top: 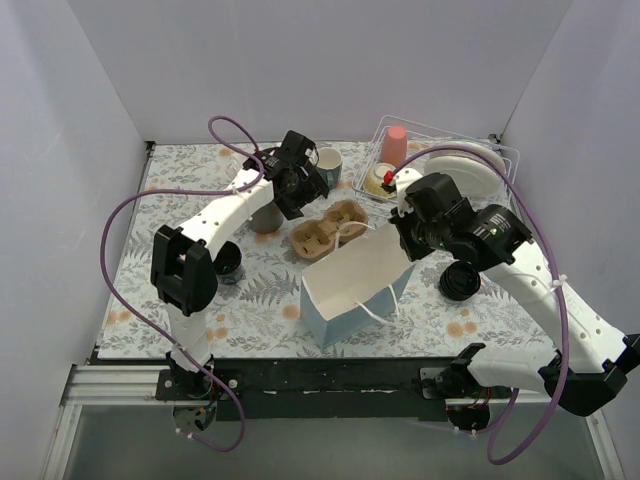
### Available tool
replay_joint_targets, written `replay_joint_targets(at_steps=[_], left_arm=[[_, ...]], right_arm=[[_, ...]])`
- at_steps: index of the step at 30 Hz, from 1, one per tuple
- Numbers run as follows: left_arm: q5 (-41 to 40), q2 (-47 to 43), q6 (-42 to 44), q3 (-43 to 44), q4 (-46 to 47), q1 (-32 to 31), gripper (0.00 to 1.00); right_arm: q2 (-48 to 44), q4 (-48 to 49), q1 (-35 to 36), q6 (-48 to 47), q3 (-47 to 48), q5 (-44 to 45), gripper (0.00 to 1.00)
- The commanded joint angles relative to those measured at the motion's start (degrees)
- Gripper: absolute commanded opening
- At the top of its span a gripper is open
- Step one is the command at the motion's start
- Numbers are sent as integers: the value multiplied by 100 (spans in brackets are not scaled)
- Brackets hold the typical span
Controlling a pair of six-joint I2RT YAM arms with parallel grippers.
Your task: Pack the takeout coffee
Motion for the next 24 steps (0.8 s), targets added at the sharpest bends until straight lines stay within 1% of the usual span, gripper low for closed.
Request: replay_joint_targets(at_steps=[1,5,7,9,12,15,20,21,24], left_arm=[[-512,-84,-273,207,-109,-9,71],[-564,-58,-282,31,-20,-18,71],[-599,-5,-308,66,-107,-35,71],[-687,74,-396,154,-213,-132,70],[-863,196,-466,295,-372,-316,71],[-802,442,-817,409,-573,-361,71],[-793,821,-1003,778,-934,-396,71],[-810,838,-1003,804,-926,-405,71],[-758,883,-1091,735,-829,-422,71]], right_arm=[[-3,-102,-184,-262,423,-145,1],[-125,12,-210,-192,-7,-243,1],[-196,22,-219,-87,-148,-42,1],[-249,-180,-272,89,-113,317,1],[-372,-295,-342,186,-104,468,1],[-451,-295,-430,186,-174,522,1],[-285,-313,-492,152,88,443,2],[-258,-304,-500,143,211,399,2],[-135,-347,-509,55,352,294,13]])
